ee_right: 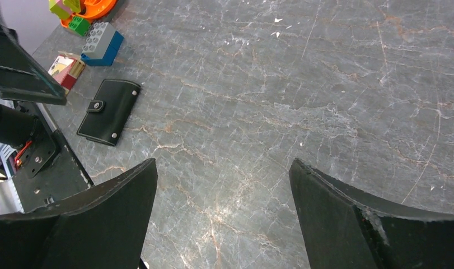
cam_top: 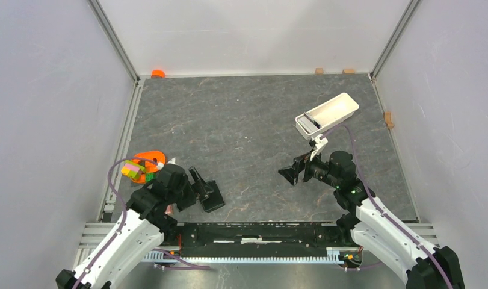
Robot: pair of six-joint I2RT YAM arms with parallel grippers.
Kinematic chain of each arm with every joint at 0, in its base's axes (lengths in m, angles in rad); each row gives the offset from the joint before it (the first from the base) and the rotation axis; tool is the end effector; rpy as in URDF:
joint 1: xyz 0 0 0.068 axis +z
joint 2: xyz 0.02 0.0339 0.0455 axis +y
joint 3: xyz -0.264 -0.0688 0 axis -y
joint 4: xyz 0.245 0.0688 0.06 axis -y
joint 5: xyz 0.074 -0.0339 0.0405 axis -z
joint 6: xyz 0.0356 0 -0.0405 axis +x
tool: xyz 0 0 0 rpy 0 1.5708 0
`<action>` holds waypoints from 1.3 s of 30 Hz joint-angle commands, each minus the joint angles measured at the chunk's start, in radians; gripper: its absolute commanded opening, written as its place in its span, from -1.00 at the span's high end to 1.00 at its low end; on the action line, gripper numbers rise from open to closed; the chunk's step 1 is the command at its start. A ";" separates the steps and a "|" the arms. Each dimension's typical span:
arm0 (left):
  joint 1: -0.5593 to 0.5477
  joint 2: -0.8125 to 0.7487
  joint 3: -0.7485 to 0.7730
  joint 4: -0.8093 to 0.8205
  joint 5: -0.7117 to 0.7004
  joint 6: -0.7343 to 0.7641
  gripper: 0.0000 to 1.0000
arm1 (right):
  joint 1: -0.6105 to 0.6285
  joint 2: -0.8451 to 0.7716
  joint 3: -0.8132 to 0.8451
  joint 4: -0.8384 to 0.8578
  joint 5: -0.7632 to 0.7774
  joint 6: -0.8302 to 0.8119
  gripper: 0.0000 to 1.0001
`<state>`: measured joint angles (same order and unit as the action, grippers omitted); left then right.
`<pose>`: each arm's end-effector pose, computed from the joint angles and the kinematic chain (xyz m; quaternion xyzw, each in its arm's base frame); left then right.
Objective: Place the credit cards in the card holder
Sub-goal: Pick up the card holder from the center of the board.
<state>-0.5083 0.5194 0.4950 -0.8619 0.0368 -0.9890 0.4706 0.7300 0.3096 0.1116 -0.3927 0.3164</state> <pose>0.0924 -0.0530 0.2137 -0.2182 0.9162 -0.2411 0.2340 0.1483 0.0907 0.2119 -0.1757 0.7807 0.3673 0.4740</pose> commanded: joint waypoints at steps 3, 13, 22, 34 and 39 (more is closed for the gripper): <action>-0.004 0.014 -0.092 0.121 0.048 -0.055 -0.75 | 0.005 0.015 0.046 -0.057 -0.060 -0.053 -0.83; -0.004 0.202 -0.166 0.327 0.062 0.029 -0.35 | 0.005 0.016 0.033 -0.051 -0.109 -0.050 -0.78; -0.017 0.397 -0.163 0.646 0.173 0.131 0.01 | 0.018 0.055 -0.019 0.028 -0.116 0.003 -0.69; -0.035 0.541 -0.156 0.804 0.111 0.233 0.06 | 0.149 0.364 -0.043 0.382 -0.097 0.257 -0.52; -0.035 0.575 -0.213 0.937 0.167 0.222 0.35 | 0.225 0.552 -0.004 0.559 -0.056 0.380 -0.42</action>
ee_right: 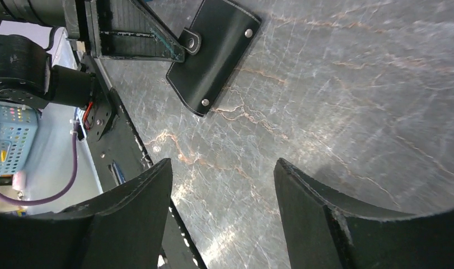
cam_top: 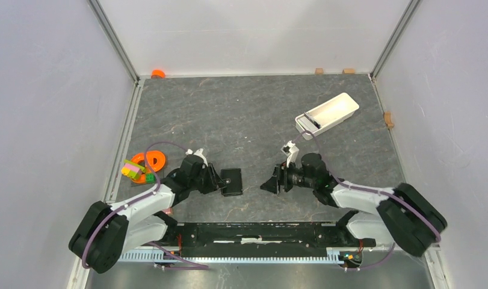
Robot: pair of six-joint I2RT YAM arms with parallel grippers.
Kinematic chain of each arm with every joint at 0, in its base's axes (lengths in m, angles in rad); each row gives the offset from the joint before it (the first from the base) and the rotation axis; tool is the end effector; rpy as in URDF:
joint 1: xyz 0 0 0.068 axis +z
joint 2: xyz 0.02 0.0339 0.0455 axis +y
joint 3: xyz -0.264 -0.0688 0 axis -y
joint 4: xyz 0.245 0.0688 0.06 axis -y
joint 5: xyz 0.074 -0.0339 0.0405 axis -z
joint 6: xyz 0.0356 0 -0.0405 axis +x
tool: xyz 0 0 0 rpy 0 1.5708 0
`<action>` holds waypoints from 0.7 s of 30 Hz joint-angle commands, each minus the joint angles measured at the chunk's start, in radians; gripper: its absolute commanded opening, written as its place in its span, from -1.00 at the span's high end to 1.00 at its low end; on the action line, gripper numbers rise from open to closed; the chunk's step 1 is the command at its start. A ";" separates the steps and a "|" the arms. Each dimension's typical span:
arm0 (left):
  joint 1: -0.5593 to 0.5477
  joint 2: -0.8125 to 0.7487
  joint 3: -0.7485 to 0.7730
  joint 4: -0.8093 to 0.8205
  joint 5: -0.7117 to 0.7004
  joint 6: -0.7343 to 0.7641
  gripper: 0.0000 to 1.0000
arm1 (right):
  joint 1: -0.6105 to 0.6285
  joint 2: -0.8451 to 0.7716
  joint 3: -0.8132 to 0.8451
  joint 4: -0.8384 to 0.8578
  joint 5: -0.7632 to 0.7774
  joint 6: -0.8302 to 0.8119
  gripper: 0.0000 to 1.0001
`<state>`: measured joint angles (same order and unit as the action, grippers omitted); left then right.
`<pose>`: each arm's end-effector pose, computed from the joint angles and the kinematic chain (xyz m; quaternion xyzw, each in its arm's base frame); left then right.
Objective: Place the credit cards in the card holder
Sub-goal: Pick up the card holder from the center of the board.
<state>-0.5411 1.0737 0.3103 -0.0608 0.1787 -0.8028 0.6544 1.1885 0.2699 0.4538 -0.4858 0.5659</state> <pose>0.1567 -0.1016 0.1395 -0.0887 0.9237 -0.2911 0.2325 0.1582 0.1423 0.1529 -0.1627 0.8196 0.4599 0.3006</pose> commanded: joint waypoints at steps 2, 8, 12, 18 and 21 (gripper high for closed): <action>-0.003 0.044 -0.028 0.164 0.053 0.050 0.60 | 0.067 0.155 0.030 0.299 0.083 0.184 -0.42; -0.002 0.060 -0.073 0.308 0.152 0.043 0.96 | 0.085 0.292 0.037 0.450 0.107 0.252 -0.45; -0.002 0.018 -0.116 0.413 0.192 0.037 0.96 | 0.085 0.375 0.042 0.562 0.083 0.283 -0.47; -0.002 -0.086 -0.157 0.497 0.245 0.043 0.96 | 0.085 0.457 0.085 0.601 0.067 0.285 -0.48; -0.002 -0.152 -0.167 0.507 0.261 0.043 0.96 | 0.085 0.480 0.089 0.635 0.053 0.287 -0.48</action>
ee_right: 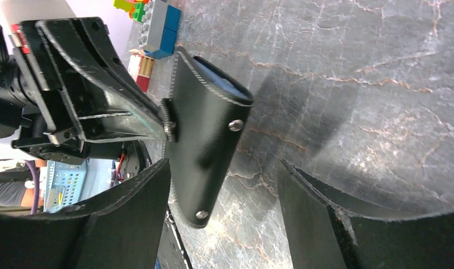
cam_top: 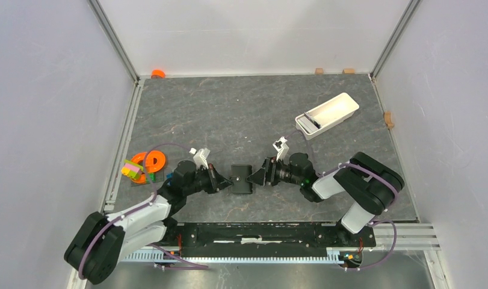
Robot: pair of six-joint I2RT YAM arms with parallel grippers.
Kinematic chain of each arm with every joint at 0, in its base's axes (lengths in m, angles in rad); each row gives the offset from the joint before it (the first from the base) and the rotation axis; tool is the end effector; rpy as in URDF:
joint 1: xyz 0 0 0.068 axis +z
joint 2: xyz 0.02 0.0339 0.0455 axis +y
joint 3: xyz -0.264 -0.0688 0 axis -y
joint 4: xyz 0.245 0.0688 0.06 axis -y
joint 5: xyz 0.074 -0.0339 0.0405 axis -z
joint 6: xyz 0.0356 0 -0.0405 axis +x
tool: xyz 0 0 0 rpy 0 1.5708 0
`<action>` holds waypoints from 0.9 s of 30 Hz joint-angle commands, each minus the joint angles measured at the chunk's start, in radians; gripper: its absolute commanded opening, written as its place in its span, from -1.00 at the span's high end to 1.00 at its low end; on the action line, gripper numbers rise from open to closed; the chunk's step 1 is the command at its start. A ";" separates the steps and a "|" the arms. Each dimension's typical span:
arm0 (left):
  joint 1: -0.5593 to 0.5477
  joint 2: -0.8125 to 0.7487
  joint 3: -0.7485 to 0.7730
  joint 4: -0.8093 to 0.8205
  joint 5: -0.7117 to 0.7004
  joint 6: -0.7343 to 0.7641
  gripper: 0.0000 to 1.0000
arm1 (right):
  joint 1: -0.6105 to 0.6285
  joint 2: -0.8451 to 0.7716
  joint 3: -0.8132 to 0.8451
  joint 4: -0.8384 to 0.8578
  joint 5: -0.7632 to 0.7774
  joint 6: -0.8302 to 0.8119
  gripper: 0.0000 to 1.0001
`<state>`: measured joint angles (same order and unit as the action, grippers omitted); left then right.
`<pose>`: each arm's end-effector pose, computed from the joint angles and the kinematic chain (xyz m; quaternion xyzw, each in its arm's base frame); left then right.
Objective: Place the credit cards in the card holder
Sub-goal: Pick up the card holder from the center of the board, then open the card holder.
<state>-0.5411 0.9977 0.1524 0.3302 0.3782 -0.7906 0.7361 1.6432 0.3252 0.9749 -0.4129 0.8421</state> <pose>0.1454 -0.1027 0.1391 -0.0116 0.8537 -0.4333 0.2887 0.1823 0.1844 0.1187 -0.0755 0.8052 0.5182 0.2783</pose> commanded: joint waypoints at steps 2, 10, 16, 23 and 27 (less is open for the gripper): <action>-0.002 -0.121 -0.014 0.112 0.068 0.031 0.96 | 0.003 0.029 0.041 0.148 -0.049 0.009 -0.50; -0.002 -0.203 -0.001 0.072 0.090 0.027 0.95 | 0.003 -0.032 0.054 0.252 -0.144 0.039 -0.16; -0.004 -0.187 0.054 -0.012 0.094 0.037 0.55 | 0.003 -0.096 0.060 0.225 -0.162 0.026 1.00; -0.031 -0.216 0.248 -0.337 -0.083 0.143 -0.48 | 0.010 -0.278 0.115 -0.315 0.108 -0.254 1.00; -0.065 -0.223 0.321 -0.404 -0.153 0.145 -0.47 | 0.052 -0.352 0.162 -0.540 0.315 -0.366 1.00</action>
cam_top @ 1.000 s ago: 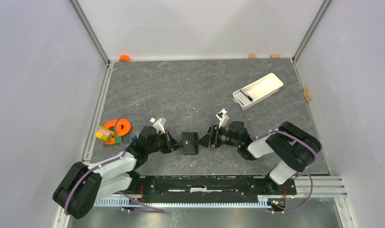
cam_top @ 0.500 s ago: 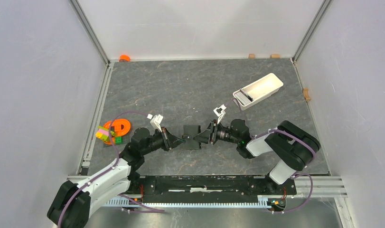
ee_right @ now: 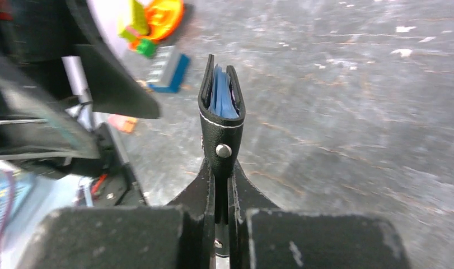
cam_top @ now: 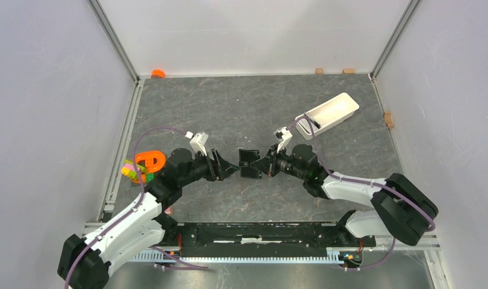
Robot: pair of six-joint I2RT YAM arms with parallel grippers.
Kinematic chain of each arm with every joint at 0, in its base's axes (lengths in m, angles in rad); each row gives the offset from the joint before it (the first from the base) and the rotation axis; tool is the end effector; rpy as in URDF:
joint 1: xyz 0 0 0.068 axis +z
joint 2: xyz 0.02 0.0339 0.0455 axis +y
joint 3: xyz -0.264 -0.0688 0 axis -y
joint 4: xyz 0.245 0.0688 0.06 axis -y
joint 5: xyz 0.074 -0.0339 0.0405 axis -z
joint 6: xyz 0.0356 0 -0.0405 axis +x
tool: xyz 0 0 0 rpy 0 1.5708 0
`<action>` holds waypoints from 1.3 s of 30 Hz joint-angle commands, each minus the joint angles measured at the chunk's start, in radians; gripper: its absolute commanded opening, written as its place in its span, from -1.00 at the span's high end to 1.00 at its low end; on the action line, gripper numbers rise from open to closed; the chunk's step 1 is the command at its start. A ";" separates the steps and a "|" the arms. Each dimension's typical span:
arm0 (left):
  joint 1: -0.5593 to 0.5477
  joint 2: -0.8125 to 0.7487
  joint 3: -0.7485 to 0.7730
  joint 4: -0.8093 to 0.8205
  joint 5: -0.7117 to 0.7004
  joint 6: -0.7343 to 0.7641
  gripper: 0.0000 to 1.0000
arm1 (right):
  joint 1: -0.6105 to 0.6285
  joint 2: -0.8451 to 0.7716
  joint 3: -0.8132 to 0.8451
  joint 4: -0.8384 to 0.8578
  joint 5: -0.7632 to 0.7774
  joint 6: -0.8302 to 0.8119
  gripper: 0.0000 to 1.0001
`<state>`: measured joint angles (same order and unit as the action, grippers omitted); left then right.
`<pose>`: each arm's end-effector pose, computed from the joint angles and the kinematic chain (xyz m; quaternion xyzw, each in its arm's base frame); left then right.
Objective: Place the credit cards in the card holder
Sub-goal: Open the card holder.
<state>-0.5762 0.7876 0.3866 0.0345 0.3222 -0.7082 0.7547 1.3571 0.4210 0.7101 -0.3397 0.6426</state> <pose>0.1476 -0.1093 0.2216 0.0370 0.8177 -0.4407 0.3685 0.1830 0.1884 0.1857 -0.1483 0.7640 0.4961 0.3850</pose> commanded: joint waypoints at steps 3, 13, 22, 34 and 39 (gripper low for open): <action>-0.066 0.034 0.130 -0.119 -0.132 0.027 -0.43 | 0.062 -0.100 0.071 -0.326 0.330 -0.186 1.00; -0.161 0.250 0.157 0.021 -0.157 -0.104 -0.26 | 0.142 -0.125 0.096 -0.357 0.416 -0.216 1.00; -0.192 0.359 0.168 0.094 -0.163 -0.143 -0.26 | 0.195 -0.158 0.105 -0.357 0.446 -0.251 1.00; -0.221 0.400 0.173 0.099 -0.269 -0.152 -0.21 | 0.254 -0.177 0.107 -0.329 0.454 -0.297 1.00; -0.231 0.396 0.173 0.099 -0.317 -0.145 -0.03 | 0.274 -0.181 0.100 -0.317 0.449 -0.311 1.00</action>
<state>-0.7971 1.1851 0.5209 0.0849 0.0803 -0.8330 1.0058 1.2053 0.4831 0.3206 0.1184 0.3534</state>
